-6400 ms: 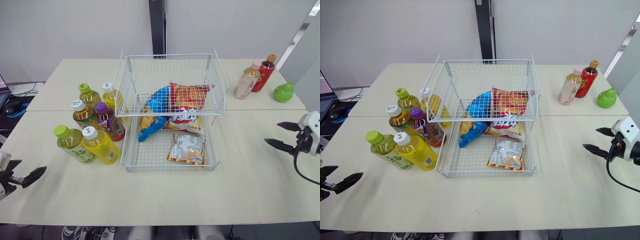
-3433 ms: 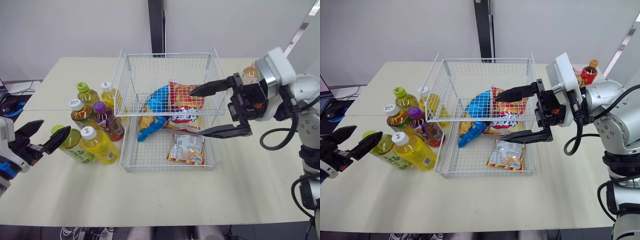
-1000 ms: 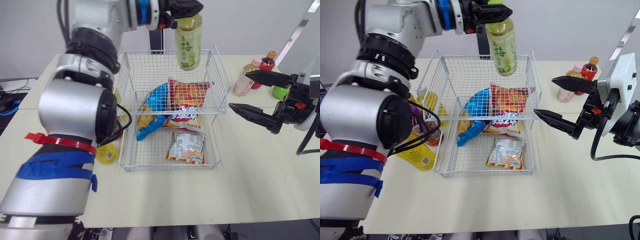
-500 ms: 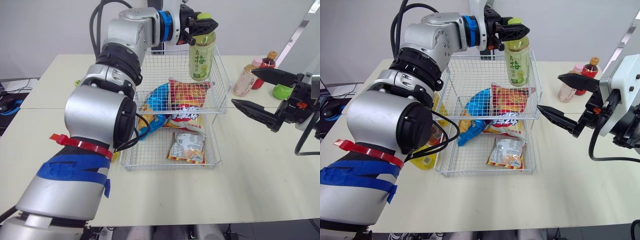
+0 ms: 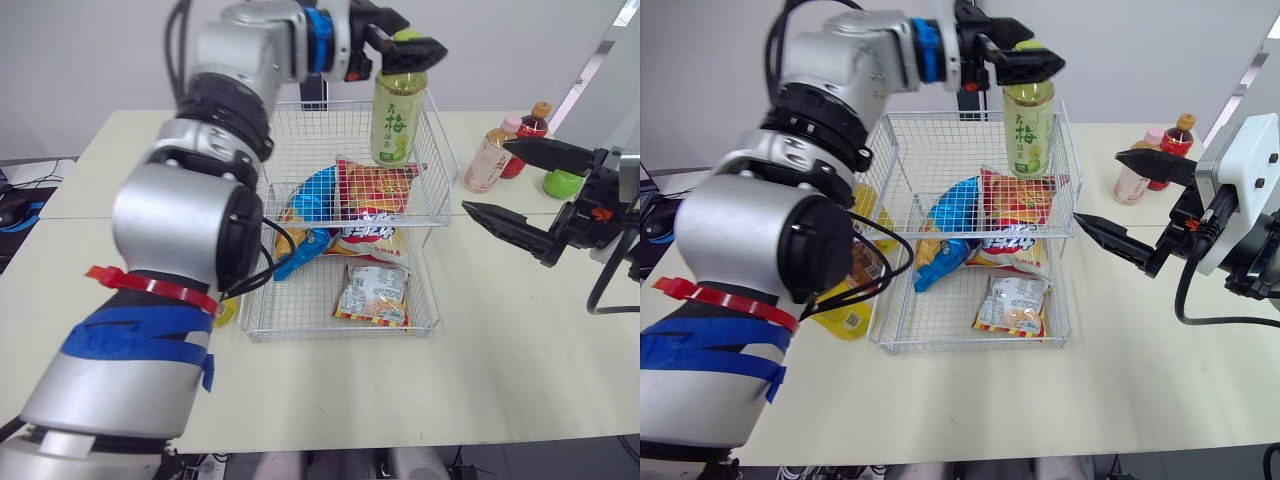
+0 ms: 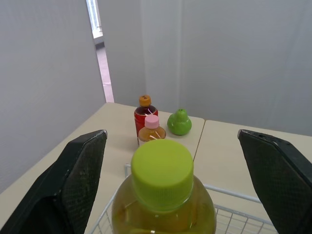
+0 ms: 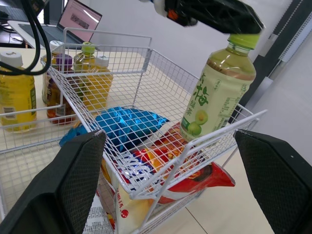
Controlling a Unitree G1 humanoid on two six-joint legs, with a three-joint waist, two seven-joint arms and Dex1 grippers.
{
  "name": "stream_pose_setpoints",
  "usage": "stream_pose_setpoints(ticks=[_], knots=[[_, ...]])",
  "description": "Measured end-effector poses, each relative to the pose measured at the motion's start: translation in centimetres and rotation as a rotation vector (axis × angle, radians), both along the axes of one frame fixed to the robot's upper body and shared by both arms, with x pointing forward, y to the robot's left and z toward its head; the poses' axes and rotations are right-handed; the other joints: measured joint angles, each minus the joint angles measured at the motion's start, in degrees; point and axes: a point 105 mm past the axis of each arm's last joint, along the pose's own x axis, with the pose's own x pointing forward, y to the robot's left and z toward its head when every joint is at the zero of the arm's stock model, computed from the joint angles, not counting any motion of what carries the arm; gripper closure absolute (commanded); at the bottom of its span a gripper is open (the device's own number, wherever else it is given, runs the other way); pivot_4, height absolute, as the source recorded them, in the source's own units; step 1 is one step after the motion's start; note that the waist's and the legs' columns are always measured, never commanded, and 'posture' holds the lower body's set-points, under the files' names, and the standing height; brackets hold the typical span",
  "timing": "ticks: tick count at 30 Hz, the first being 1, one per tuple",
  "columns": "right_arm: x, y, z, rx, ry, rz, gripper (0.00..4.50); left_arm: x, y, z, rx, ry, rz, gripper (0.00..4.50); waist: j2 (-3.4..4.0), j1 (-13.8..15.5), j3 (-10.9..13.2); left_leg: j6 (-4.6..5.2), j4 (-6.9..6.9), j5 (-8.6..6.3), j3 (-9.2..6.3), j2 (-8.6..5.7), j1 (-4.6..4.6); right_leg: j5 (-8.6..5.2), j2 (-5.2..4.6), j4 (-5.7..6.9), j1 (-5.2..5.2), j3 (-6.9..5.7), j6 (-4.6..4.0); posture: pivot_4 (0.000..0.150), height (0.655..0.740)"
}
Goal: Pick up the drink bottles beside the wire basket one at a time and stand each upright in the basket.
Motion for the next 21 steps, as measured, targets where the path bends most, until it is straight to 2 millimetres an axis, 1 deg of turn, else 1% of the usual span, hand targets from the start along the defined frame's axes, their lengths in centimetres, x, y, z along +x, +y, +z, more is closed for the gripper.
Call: stream_pose_setpoints(ticks=[5,7,9,12,14,16,19,21], knots=[[0.1,0.6,0.4,-0.02,-0.003,0.047,0.0,-1.5,4.8,2.3,0.021,-0.028,0.019,0.02,0.02,-0.1,0.0,0.0,0.0,0.0,-0.05,0.0,0.0,-0.01,0.01,0.01,0.01,-0.01,0.01,0.15,0.7378],[0.3,0.9,0.6,-0.024,0.0,0.071,0.0,-2.0,6.4,2.5,0.022,-0.025,0.043,0.02,0.03,-0.1,0.0,0.0,0.02,0.0,-0.06,-0.01,0.01,-0.01,0.0,0.01,0.04,0.02,0.01,0.15,0.7378],[0.2,1.4,0.8,-0.038,-0.003,0.108,0.0,-2.5,8.6,2.3,0.015,-0.002,0.082,0.02,0.04,-0.1,0.0,0.0,0.04,0.0,-0.09,0.0,0.02,-0.01,0.01,0.02,0.04,0.02,0.01,0.15,0.7378],[0.4,2.1,1.1,-0.055,0.0,0.171,0.0,-3.8,12.5,1.5,0.018,0.027,0.181,0.02,0.05,-0.4,0.0,0.0,0.03,0.0,-0.2,0.08,0.03,-0.01,0.05,0.03,-0.01,0.1,0.01,0.15,0.7378],[0.6,2.5,1.2,-0.062,0.006,0.205,0.0,-5.3,15.1,0.9,0.031,0.037,0.25,0.02,0.06,-0.7,0.0,-0.01,0.02,0.01,-0.25,0.13,0.04,-0.01,0.08,0.06,-0.07,0.12,0.0,0.15,0.7378],[0.9,2.8,1.1,-0.071,0.02,0.239,0.0,-6.8,17.1,0.3,0.042,0.048,0.315,0.02,0.06,-0.7,0.0,-0.01,0.01,0.01,-0.29,0.12,0.03,-0.01,0.09,0.07,-0.08,0.09,-0.01,0.15,0.7378],[1.2,3.9,0.8,-0.08,0.033,0.309,0.0,-8.8,20.3,-0.3,0.042,0.047,0.427,0.02,0.07,-0.6,0.0,-0.01,0.03,0.01,-0.28,0.11,0.05,-0.01,0.08,0.08,-0.06,0.16,-0.01,0.15,0.7378],[1.2,4.6,0.7,-0.075,0.044,0.359,0.0,-10.3,22.8,-1.4,0.051,0.063,0.503,0.02,0.11,-0.6,0.0,-0.01,0.02,0.01,-0.26,0.12,0.11,0.0,0.08,0.07,-0.03,0.2,-0.01,0.15,0.7378]])
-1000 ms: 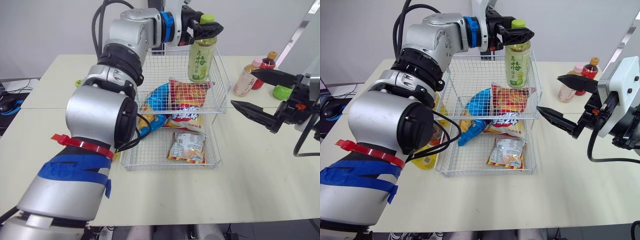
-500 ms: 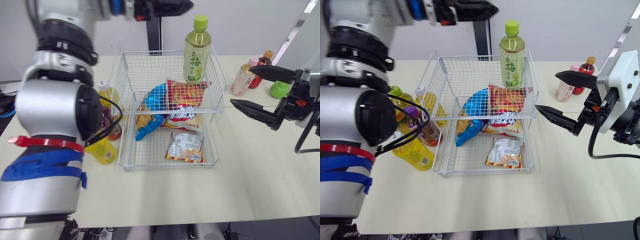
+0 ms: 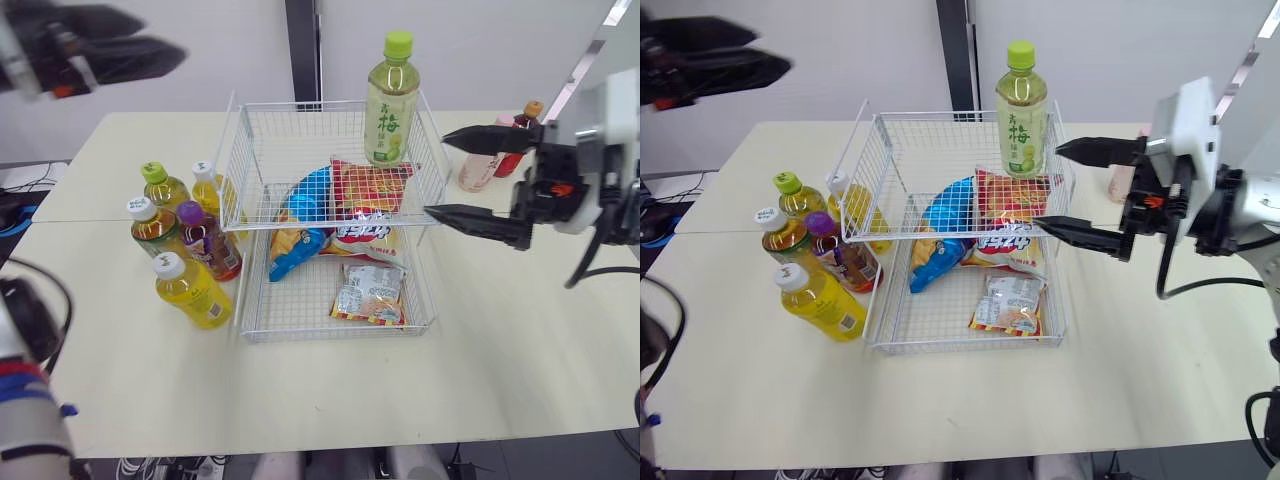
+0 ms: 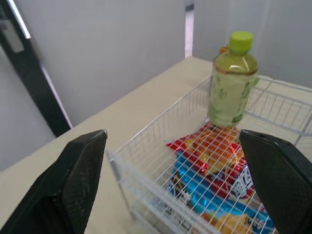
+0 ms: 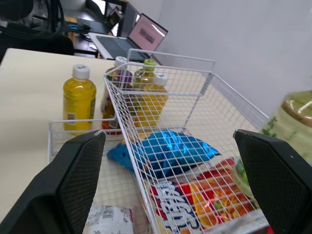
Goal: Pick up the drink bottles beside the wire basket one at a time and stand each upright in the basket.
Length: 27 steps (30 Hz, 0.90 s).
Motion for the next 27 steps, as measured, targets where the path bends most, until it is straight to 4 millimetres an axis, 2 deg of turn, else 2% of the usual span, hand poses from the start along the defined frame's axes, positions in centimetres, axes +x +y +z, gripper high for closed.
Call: stream_pose_setpoints(ticks=[4,8,10,12,18,27], knots=[[-0.4,1.4,-0.4,0.004,0.015,0.081,0.0,-1.6,3.7,-3.6,-0.023,0.093,0.09,0.02,0.02,0.4,0.0,0.0,-0.02,0.0,0.0,0.06,0.1,0.0,0.02,0.02,0.06,-0.01,-0.03,0.15,0.7378],[-0.9,3.4,-1.0,0.006,0.035,0.158,0.0,-3.4,7.8,-9.1,-0.072,0.206,0.214,0.02,0.02,0.8,0.0,-0.01,-0.06,-0.01,-0.03,0.13,0.19,0.03,-0.02,-0.04,0.12,-0.04,-0.09,0.15,0.7378],[-0.9,4.0,-1.5,-0.001,0.053,0.155,0.0,-4.2,9.0,-11.4,-0.117,0.233,0.247,0.02,0.0,1.1,0.0,-0.01,-0.06,-0.01,-0.07,0.12,0.2,0.03,-0.24,-0.05,0.15,-0.06,-0.11,0.15,0.7378],[-0.7,4.5,-1.8,0.002,0.075,0.144,0.0,-4.8,9.6,-12.8,-0.144,0.241,0.269,0.02,-0.05,1.4,-0.1,-0.02,-0.05,-0.01,-0.08,0.13,0.21,0.07,-0.24,-0.1,0.18,-0.1,-0.17,0.15,0.7378],[-1.9,5.3,-2.8,-0.024,0.08,0.167,0.0,-5.2,9.3,-14.7,-0.178,0.231,0.292,0.02,-0.07,2.3,-0.1,-0.02,-0.05,-0.02,-0.11,0.07,0.22,0.09,-0.32,-0.13,0.22,-0.11,-0.18,0.15,0.7378],[-2.3,5.7,-3.5,-0.006,0.096,0.177,0.0,-4.7,9.2,-15.1,-0.178,0.184,0.329,0.02,-0.08,1.8,-0.1,-0.02,-0.11,-0.02,-0.02,0.15,0.34,0.12,-0.31,-0.07,0.22,-0.09,-0.23,0.15,0.7378]])
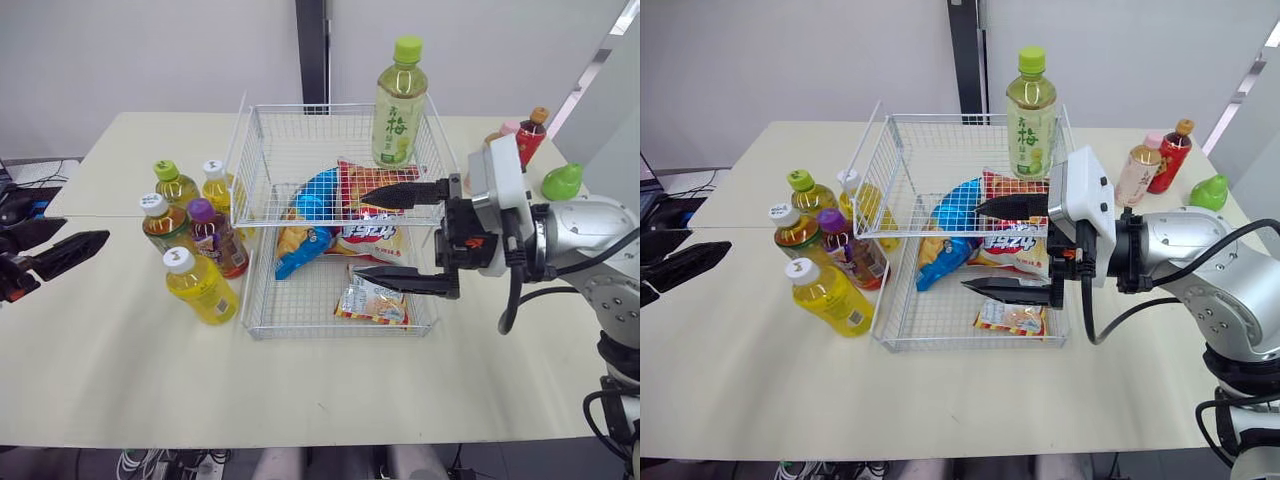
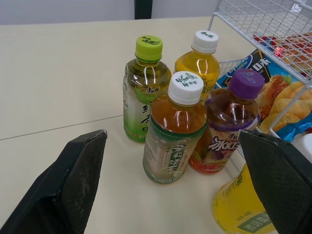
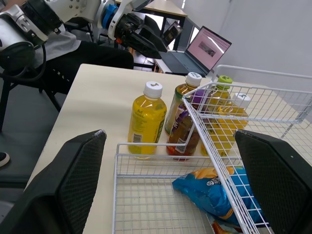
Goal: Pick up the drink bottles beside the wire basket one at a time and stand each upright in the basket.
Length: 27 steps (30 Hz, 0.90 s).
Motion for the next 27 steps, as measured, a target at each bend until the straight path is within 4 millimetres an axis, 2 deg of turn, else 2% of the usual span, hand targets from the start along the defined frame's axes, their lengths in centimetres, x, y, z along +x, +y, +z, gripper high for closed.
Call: stream_pose_setpoints(ticks=[7,11,20,27], knots=[[0.0,0.1,-0.1,0.005,0.005,0.003,0.0,1.5,-1.2,-1.0,-0.028,-0.032,-0.021,0.02,0.0,0.2,0.0,0.0,0.01,0.0,-0.02,-0.03,0.0,0.0,0.0,-0.02,0.03,-0.01,0.0,0.15,0.7378],[-0.1,0.2,0.3,0.004,-0.01,0.011,0.0,3.2,-1.5,0.0,-0.035,-0.105,-0.023,0.02,0.0,0.2,0.0,0.0,0.01,0.0,-0.01,-0.05,0.0,0.01,0.0,-0.01,0.03,-0.02,0.0,0.15,0.7378],[-0.1,0.5,0.4,0.019,-0.013,0.013,0.0,7.4,-3.7,-0.3,-0.022,-0.12,-0.028,0.02,-0.01,0.1,0.0,0.0,0.01,0.0,-0.01,-0.08,-0.01,0.01,0.05,0.0,0.02,-0.03,0.01,0.15,0.7378],[0.1,0.5,0.4,0.021,-0.001,-0.005,0.0,8.5,-4.7,-1.6,-0.001,-0.078,-0.017,0.02,-0.01,0.0,0.0,0.0,0.0,0.0,-0.01,-0.09,-0.01,0.01,0.08,0.0,0.02,-0.02,0.01,0.15,0.7378]])
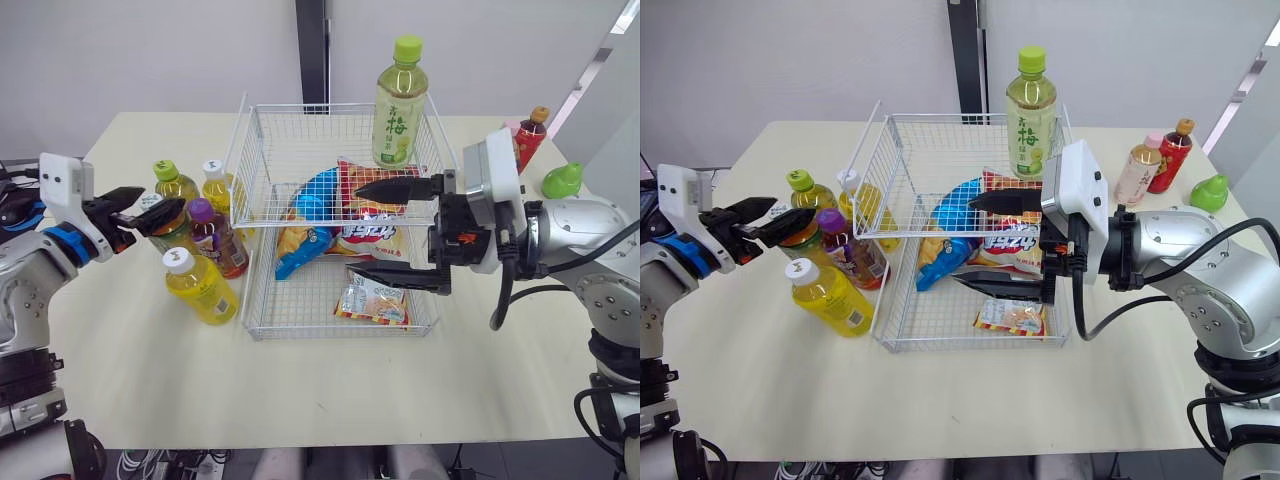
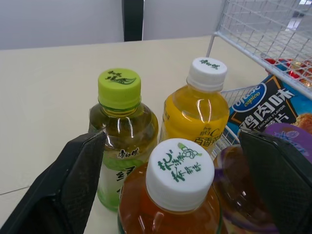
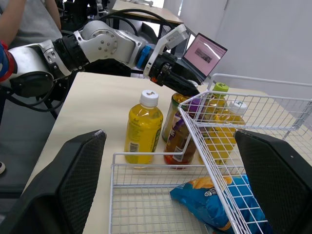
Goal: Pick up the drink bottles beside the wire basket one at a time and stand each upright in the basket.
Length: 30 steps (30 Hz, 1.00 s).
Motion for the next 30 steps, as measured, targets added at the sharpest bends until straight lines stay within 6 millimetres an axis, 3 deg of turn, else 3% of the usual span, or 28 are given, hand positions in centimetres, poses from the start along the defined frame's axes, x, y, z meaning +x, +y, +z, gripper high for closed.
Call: stream_pose_setpoints(ticks=[5,6,9,16,25,28,30], knots=[[0.1,0.0,0.0,0.001,0.002,-0.005,0.0,0.2,0.0,0.0,0.018,-0.016,0.018,0.02,0.0,0.1,0.0,0.0,0.0,0.0,-0.01,-0.01,0.0,0.0,0.0,-0.01,0.0,-0.01,0.0,0.15,0.7378],[0.1,0.0,0.0,0.001,0.002,-0.006,0.0,0.2,0.0,-0.1,0.021,-0.014,0.016,0.19,0.0,0.1,0.0,0.0,0.0,0.0,0.0,-0.02,0.0,0.0,0.0,-0.01,0.0,0.0,0.0,0.15,0.7378],[0.1,0.0,0.0,0.0,0.003,-0.008,0.0,0.3,-0.2,-0.2,0.026,-0.01,0.011,0.93,0.0,0.1,0.0,0.0,0.0,0.0,-0.01,-0.02,0.0,0.0,0.0,-0.01,0.0,-0.01,0.0,0.15,0.7378],[0.0,0.0,-0.1,-0.003,0.002,-0.006,0.0,0.5,-0.2,-0.6,0.031,-0.004,0.02,3.15,0.0,0.1,0.0,0.0,-0.01,0.0,-0.01,-0.02,0.0,0.0,0.0,-0.01,0.0,-0.01,0.0,0.15,0.7378],[0.0,0.1,0.1,0.006,-0.004,-0.014,0.0,-1.2,1.2,-0.1,0.039,0.026,0.022,3.15,-0.01,-0.2,0.0,0.0,-0.05,0.0,-0.03,0.06,-0.02,0.0,0.0,-0.03,-0.03,-0.02,0.0,0.15,0.7378],[0.0,-0.2,0.5,0.013,-0.021,-0.018,0.0,-2.2,1.8,2.9,0.052,0.021,0.006,3.15,-0.07,0.0,0.1,0.0,-0.03,0.0,-0.12,0.05,-0.08,-0.01,0.05,-0.06,-0.05,-0.1,0.0,0.15,0.7378],[-0.2,-0.4,0.7,0.014,-0.039,-0.015,0.0,-2.8,1.4,6.7,0.079,-0.035,-0.035,3.15,-0.11,0.2,0.1,0.0,-0.02,0.0,-0.15,0.02,-0.12,-0.01,0.2,-0.14,-0.02,-0.15,0.01,0.15,0.7378]])
